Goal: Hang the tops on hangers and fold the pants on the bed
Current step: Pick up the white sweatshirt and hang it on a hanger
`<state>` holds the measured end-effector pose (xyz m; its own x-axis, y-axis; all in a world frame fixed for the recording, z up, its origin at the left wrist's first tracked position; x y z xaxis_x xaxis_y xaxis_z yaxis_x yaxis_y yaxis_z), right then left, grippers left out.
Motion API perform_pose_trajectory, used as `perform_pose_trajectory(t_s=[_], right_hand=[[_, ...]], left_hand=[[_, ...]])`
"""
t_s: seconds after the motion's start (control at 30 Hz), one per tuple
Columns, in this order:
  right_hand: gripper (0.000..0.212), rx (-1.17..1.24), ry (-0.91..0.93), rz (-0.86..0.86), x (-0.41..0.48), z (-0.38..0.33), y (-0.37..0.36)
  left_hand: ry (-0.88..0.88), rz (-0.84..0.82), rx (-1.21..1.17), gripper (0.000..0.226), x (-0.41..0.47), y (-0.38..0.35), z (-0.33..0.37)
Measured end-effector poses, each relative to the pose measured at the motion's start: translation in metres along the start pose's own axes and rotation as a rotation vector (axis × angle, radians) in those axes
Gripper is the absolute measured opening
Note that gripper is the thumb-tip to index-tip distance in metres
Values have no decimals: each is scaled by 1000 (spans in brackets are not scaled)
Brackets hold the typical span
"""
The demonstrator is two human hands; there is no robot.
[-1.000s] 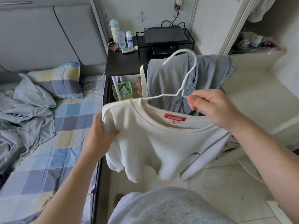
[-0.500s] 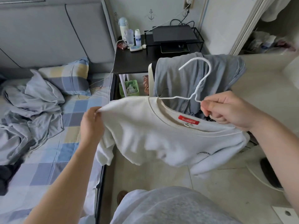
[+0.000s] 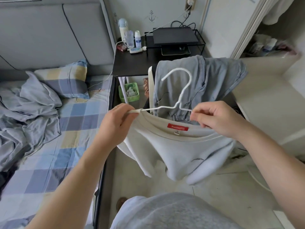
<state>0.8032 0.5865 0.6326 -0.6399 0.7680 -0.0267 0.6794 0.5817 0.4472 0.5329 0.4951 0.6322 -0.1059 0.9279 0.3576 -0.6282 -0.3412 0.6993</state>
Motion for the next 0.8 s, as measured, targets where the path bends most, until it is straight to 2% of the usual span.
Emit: perform_pose_trajectory(t_s=[0.13, 0.23, 0.4, 0.47, 0.57, 0.67, 0.8], right_hand=[[21, -243, -264, 40, -26, 66, 38], [6, -245, -400, 113, -46, 105, 45], [9, -169, -209, 430, -41, 88, 57], [12, -186, -94, 521, -39, 69, 60], [15, -289, 55, 522, -30, 40, 52], [18, -360, 191, 523, -20, 16, 44], [23, -285, 159, 445, -12, 12, 41]], left_hand=[[127, 132, -33, 11, -3, 31, -23], [186, 159, -13, 12, -2, 44, -37], [92, 80, 71, 32, -4, 44, -39], [79, 52, 106, 31, -6, 39, -40], [64, 29, 113, 18, -10, 30, -36], [47, 27, 37, 27, -10, 28, -30], [110, 40, -67, 28, -11, 32, -37]])
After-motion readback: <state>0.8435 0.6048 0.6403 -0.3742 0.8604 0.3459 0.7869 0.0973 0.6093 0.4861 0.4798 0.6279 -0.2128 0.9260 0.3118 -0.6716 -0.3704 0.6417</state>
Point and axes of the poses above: each hand's wrist, its own x-axis towards the middle knuckle, its own y-axis out of the back of the hand, z = x × y, the point moved 7 cm from there along x, towards the middle knuckle, and after that the axes turned 2 degrees about x, right-handed, at the moved point
